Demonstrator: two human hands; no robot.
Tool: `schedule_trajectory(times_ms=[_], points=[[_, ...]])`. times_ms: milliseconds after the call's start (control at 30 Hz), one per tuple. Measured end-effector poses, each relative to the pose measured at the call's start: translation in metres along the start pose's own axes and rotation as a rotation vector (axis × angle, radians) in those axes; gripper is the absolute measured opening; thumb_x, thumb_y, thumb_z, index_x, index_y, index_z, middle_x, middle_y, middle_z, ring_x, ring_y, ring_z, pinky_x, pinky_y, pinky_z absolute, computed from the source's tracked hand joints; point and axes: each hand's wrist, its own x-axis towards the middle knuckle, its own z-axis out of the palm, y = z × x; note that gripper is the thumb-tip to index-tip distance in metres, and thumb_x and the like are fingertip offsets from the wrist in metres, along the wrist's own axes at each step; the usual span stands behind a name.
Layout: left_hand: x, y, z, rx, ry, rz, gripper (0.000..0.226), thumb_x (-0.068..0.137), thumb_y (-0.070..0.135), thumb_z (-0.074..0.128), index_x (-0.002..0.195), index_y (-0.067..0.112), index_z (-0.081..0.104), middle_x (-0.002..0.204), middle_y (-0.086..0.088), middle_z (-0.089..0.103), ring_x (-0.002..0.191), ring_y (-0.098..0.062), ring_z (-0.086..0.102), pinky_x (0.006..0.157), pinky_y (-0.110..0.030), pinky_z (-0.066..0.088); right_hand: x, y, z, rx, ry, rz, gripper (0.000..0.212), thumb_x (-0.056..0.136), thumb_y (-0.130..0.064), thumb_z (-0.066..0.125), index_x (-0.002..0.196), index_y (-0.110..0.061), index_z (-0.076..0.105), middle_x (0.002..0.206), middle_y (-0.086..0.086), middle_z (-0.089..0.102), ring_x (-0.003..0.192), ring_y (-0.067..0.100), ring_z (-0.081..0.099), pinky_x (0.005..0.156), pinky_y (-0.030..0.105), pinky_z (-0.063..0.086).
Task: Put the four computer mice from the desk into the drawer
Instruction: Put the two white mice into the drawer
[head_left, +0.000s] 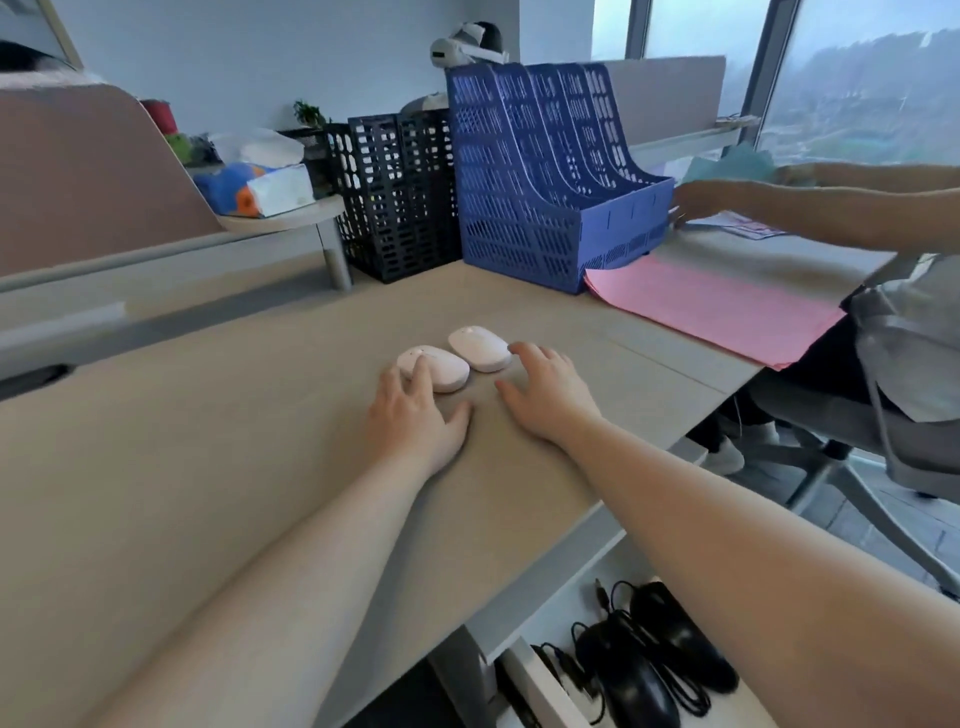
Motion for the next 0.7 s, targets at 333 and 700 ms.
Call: schedule_trajectory(times_ms=[333, 700], points=[[0.055, 0.0, 0.011, -0.042, -0.067, -0.057, 0.106, 0.07, 0.079, 0.054, 0.151, 0.021, 0.015, 0.153, -0.018, 0.027, 0.143, -0.03, 0.022, 0.114, -0.042, 0.022, 0.052, -0.005, 0.017, 0.0, 0.038, -0.024, 0.072, 0.085, -0.059, 0.05, 0.146, -0.026, 0.032, 0.144, 0.005, 0.047, 0.135, 0.029, 0.04, 0.106, 0.042, 0.037], [0.031, 0.006, -0.005, -0.132, -0.063, 0.004, 0.109, 0.061, 0.071, 0.07, 0.148, 0.023, 0.024, 0.139, -0.009, 0.041, 0.134, -0.027, 0.034, 0.107, -0.035, 0.03, 0.03, -0.011, 0.001, -0.015, 0.011, 0.06, 0.071, 0.081, -0.046, 0.061, 0.14, -0.014, 0.039, 0.134, 0.011, 0.054, 0.128, 0.031, 0.045, 0.097, 0.038, 0.04]])
